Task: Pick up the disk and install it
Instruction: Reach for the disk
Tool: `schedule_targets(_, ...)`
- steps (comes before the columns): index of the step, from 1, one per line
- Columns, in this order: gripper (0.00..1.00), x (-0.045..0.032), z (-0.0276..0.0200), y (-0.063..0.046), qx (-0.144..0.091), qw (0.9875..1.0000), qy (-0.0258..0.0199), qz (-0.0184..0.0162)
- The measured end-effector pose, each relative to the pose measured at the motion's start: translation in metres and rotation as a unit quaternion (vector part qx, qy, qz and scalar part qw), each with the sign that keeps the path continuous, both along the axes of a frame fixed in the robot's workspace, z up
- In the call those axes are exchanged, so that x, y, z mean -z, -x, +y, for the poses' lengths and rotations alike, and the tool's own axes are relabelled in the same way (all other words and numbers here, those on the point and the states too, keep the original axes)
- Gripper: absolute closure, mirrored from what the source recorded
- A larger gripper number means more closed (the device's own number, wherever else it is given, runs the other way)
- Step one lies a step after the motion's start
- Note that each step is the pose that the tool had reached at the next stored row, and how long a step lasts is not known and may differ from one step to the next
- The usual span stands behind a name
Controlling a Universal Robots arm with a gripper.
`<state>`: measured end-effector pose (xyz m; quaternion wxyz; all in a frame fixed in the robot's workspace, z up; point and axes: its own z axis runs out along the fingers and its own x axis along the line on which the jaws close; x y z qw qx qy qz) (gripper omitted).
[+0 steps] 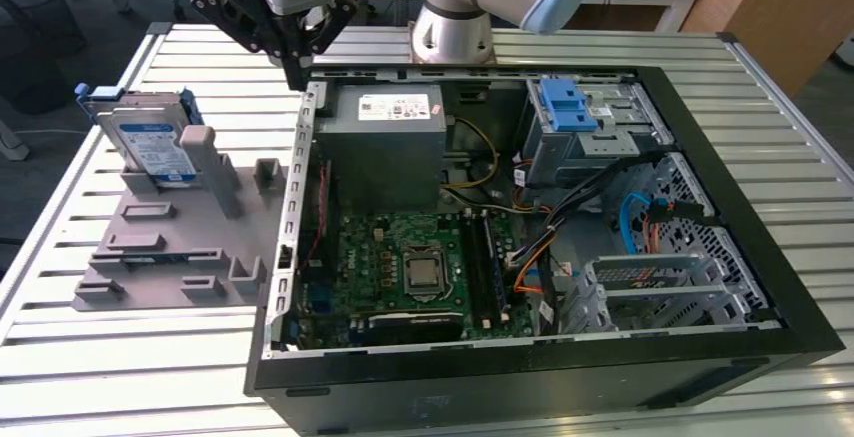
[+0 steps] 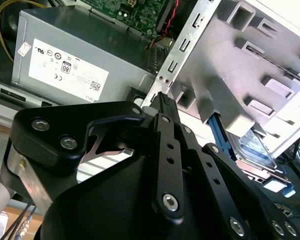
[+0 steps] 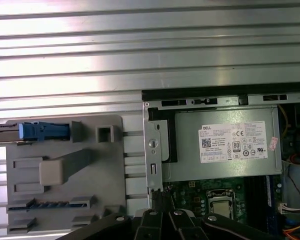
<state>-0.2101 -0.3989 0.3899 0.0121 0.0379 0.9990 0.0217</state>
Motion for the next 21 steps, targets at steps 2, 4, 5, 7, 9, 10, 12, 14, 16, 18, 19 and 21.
schedule_targets(2, 0.89, 0.0001, 0.0, 0.001, 0.0, 1.0, 0.0, 0.0)
schedule_targets(4, 0.89, 0.0001, 0.0, 0.003, 0.0, 1.0, 0.0, 0.0)
schedule_targets(5, 0.89, 0.0001, 0.0, 0.004, 0.0, 1.0, 0.0, 0.0)
schedule_targets(7, 0.89, 0.0002, 0.0, 0.005, 0.0, 1.0, 0.0, 0.0)
schedule_targets(9, 0.89, 0.0003, 0.0, 0.006, 0.0, 1.0, 0.0, 0.0)
schedule_targets(10, 0.89, 0.0002, 0.0, 0.007, 0.0, 1.0, 0.0, 0.0)
schedule_targets(12, 0.89, 0.0003, 0.0, 0.009, 0.0, 1.0, 0.0, 0.0)
schedule_targets(14, 0.89, 0.0003, 0.0, 0.01, 0.0, 1.0, 0.0, 0.0)
schedule_targets(16, 0.89, 0.0004, 0.0, 0.012, 0.0, 1.0, 0.0, 0.0)
schedule_targets(18, 0.89, 0.0005, 0.0, 0.013, 0.0, 1.0, 0.0, 0.0)
schedule_targets(19, 0.89, 0.0005, 0.0, 0.014, 0.0, 1.0, 0.0, 0.0)
schedule_targets(21, 0.89, 0.0006, 0.0, 0.016, 0.0, 1.0, 0.0, 0.0001)
